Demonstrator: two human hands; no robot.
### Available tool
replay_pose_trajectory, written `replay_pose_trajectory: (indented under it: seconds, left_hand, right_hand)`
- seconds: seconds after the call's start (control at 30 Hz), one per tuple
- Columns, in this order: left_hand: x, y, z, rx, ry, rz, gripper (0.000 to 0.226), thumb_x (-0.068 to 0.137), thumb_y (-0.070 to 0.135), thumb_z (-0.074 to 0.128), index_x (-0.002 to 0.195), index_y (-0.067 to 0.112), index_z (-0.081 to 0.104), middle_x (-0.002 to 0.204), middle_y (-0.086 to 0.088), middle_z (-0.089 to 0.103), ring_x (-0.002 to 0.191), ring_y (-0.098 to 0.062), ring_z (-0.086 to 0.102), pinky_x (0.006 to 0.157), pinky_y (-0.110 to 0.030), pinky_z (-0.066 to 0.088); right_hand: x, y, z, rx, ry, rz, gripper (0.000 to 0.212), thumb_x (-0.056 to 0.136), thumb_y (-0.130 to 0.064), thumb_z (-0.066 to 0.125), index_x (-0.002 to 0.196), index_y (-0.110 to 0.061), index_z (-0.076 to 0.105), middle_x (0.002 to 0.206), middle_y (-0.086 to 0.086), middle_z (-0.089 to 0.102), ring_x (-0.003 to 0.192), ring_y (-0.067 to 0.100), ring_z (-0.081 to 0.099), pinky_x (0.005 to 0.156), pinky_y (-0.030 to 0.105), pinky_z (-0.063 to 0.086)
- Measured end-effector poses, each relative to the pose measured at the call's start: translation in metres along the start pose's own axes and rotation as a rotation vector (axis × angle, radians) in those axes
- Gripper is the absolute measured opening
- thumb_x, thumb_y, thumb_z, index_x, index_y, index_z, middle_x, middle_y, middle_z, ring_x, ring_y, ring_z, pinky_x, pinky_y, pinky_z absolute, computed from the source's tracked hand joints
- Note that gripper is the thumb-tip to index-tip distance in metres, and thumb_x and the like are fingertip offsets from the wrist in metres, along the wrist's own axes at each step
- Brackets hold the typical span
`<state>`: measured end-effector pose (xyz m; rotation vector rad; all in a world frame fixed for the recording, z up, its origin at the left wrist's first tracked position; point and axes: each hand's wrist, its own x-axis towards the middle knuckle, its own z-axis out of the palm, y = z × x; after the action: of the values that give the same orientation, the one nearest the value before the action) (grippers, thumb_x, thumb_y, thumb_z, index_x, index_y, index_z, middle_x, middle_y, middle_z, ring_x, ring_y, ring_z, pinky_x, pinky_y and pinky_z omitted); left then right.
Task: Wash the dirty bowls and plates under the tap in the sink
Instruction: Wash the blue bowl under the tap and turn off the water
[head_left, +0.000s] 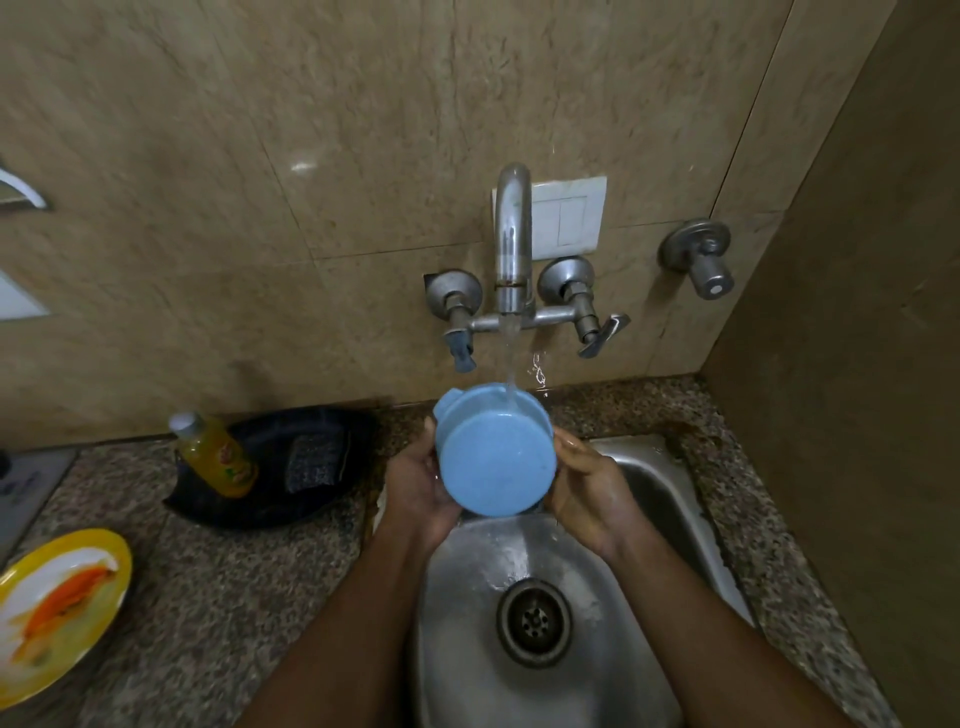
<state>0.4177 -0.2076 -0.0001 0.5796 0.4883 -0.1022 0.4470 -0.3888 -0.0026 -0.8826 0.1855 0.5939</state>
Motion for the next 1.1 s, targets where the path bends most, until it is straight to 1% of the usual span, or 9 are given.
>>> replay_pose_trajectory:
  seconds: [0.23, 0.33, 0.43, 0.53, 0.67, 0.73, 0.83, 0.93, 1.1]
  left_hand:
    - [-0.004, -0.008, 0.02, 0.435, 0.103, 0.205, 0.034, 0.103, 0.032, 0.045, 0.111, 0.008, 0.068, 0.111, -0.02, 0.071, 0.099, -0.034, 0.068, 0.087, -0.052, 0.055]
    - [0.001, -0.017, 0.024, 0.529, 0.17, 0.216, 0.032, 0.103, 0.031, 0.046, 0.11, 0.01, 0.068, 0.109, -0.017, 0.073, 0.104, -0.036, 0.068, 0.091, -0.052, 0.054]
    - [0.007, -0.021, 0.031, 0.45, 0.286, 0.173, 0.037, 0.1, 0.037, 0.048, 0.119, 0.008, 0.064, 0.115, -0.018, 0.069, 0.108, -0.036, 0.066, 0.094, -0.053, 0.053]
    - [0.007, -0.019, 0.025, 0.277, 0.383, 0.113, 0.04, 0.101, 0.039, 0.046, 0.118, 0.007, 0.061, 0.109, -0.014, 0.069, 0.097, -0.027, 0.068, 0.073, -0.037, 0.057]
    - [0.003, -0.013, 0.019, 0.313, 0.36, 0.122, 0.033, 0.104, 0.028, 0.04, 0.106, 0.016, 0.07, 0.099, -0.011, 0.073, 0.091, -0.03, 0.069, 0.085, -0.041, 0.055]
    - [0.014, 0.004, 0.016, 0.234, 0.638, 0.081, 0.042, 0.108, 0.018, 0.028, 0.109, 0.01, 0.068, 0.107, -0.019, 0.071, 0.098, -0.032, 0.068, 0.086, -0.036, 0.054]
    - [0.02, -0.007, 0.01, 0.467, 0.442, 0.109, 0.028, 0.104, 0.022, 0.038, 0.107, 0.013, 0.064, 0.126, -0.025, 0.06, 0.113, -0.038, 0.059, 0.105, -0.047, 0.043]
    - [0.011, -0.017, 0.009, 0.408, 0.446, 0.099, 0.03, 0.099, 0.035, 0.049, 0.103, 0.011, 0.067, 0.104, -0.016, 0.071, 0.094, -0.033, 0.067, 0.085, -0.044, 0.053]
    - [0.011, -0.008, 0.014, 0.477, 0.405, 0.076, 0.045, 0.1, 0.041, 0.04, 0.128, 0.011, 0.058, 0.119, -0.009, 0.064, 0.099, -0.023, 0.061, 0.09, -0.04, 0.051]
  right_hand:
    - [0.016, 0.001, 0.007, -0.089, 0.374, 0.009, 0.03, 0.096, -0.019, 0.044, 0.111, -0.005, 0.067, 0.105, 0.017, 0.072, 0.093, 0.035, 0.066, 0.085, 0.049, 0.054]
    - [0.027, -0.001, 0.022, -0.382, 0.494, -0.21, 0.031, 0.096, -0.033, 0.044, 0.098, -0.016, 0.07, 0.108, 0.016, 0.07, 0.104, 0.039, 0.063, 0.087, 0.044, 0.05]
    - [0.018, 0.015, 0.039, -1.146, 0.327, -0.475, 0.054, 0.102, -0.046, 0.031, 0.145, -0.018, 0.045, 0.152, 0.005, 0.041, 0.141, 0.023, 0.036, 0.113, 0.031, 0.026]
    - [0.004, 0.03, 0.031, -1.575, -0.074, -0.74, 0.064, 0.104, -0.041, 0.031, 0.158, -0.018, 0.007, 0.164, -0.006, -0.002, 0.15, 0.006, -0.006, 0.12, 0.023, -0.001]
    - [0.022, 0.019, 0.024, -1.472, 0.038, -0.529, 0.06, 0.104, -0.047, 0.023, 0.155, -0.031, -0.005, 0.162, -0.014, -0.008, 0.15, 0.005, -0.01, 0.122, 0.028, -0.002]
    - [0.011, 0.031, 0.03, -1.618, -0.012, -0.581, 0.066, 0.1, -0.055, 0.01, 0.155, -0.026, -0.013, 0.161, -0.009, -0.02, 0.148, 0.004, -0.019, 0.12, 0.025, -0.01]
    - [0.004, 0.039, 0.021, -1.585, -0.203, -0.637, 0.067, 0.1, -0.057, 0.013, 0.154, -0.024, -0.009, 0.163, -0.007, -0.015, 0.149, 0.003, -0.014, 0.119, 0.021, -0.007]
    - [0.013, 0.025, 0.019, -1.532, -0.006, -0.477, 0.063, 0.103, -0.048, 0.02, 0.153, -0.026, -0.012, 0.158, -0.013, -0.018, 0.15, 0.006, -0.014, 0.119, 0.022, -0.008]
    - [-0.004, 0.035, 0.015, -1.631, -0.238, -0.61, 0.063, 0.103, -0.046, 0.021, 0.155, -0.023, -0.006, 0.162, -0.008, -0.013, 0.149, 0.004, -0.015, 0.124, 0.033, -0.003]
